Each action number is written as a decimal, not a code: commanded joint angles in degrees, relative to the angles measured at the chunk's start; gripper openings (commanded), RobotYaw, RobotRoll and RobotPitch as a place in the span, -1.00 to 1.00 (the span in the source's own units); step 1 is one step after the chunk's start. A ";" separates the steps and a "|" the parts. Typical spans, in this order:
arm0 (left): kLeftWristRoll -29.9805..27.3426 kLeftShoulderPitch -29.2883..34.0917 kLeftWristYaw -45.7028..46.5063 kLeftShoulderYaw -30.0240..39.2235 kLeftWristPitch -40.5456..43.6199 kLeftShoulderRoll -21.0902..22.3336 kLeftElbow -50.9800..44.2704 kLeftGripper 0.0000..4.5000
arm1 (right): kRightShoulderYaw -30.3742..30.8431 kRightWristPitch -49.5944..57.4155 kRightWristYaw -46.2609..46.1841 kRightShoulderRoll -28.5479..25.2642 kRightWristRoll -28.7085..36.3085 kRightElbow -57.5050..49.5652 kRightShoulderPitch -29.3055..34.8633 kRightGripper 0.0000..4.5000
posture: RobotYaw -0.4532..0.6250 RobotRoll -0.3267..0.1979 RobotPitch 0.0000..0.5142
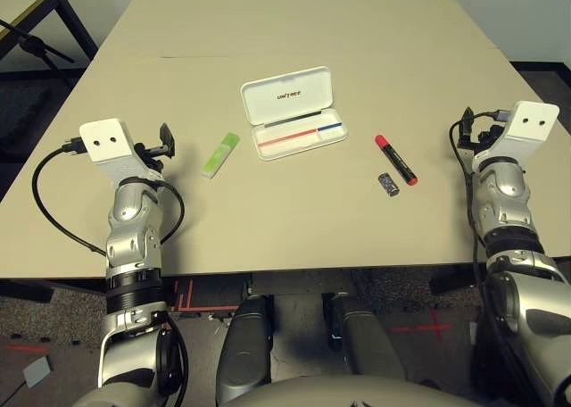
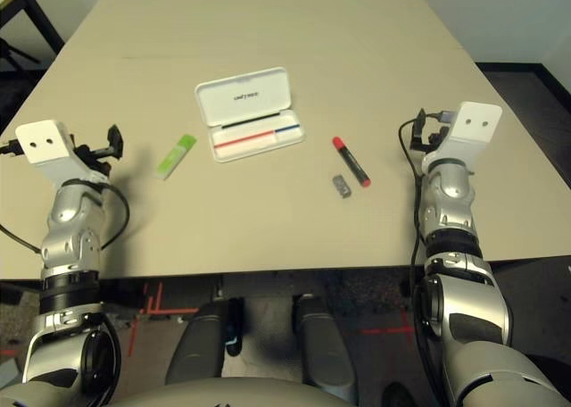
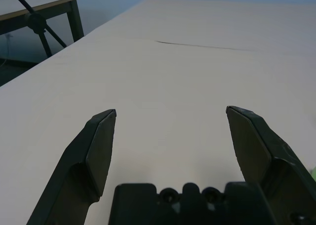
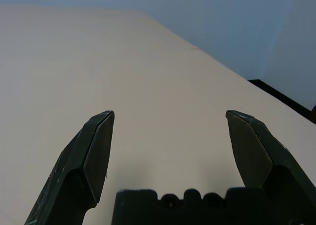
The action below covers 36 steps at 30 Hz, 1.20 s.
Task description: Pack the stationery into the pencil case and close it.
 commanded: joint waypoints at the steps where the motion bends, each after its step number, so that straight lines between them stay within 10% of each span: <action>1: 0.42 0.93 0.20 -0.36 -0.47 -0.22 0.54 0.99 | -0.24 0.36 0.70 0.12 0.41 0.27 0.25 1.00 | -0.11 0.25 -0.47; 13: 0.06 -0.01 -7.07 -4.96 1.96 2.50 -3.68 0.99 | 1.75 2.01 8.02 0.31 0.81 -3.15 -1.19 1.00 | -0.13 0.25 -0.46; 26: -0.46 -14.90 -38.92 -23.66 12.06 10.55 1.49 0.99 | 9.25 21.52 52.53 -10.05 11.75 -22.23 -2.81 1.00 | -0.18 0.25 -0.39; 36: 7.69 -24.30 -58.09 -41.04 19.41 14.54 8.02 0.99 | 13.26 24.57 67.72 -15.12 12.24 -25.96 -5.91 1.00 | -0.20 0.25 -0.45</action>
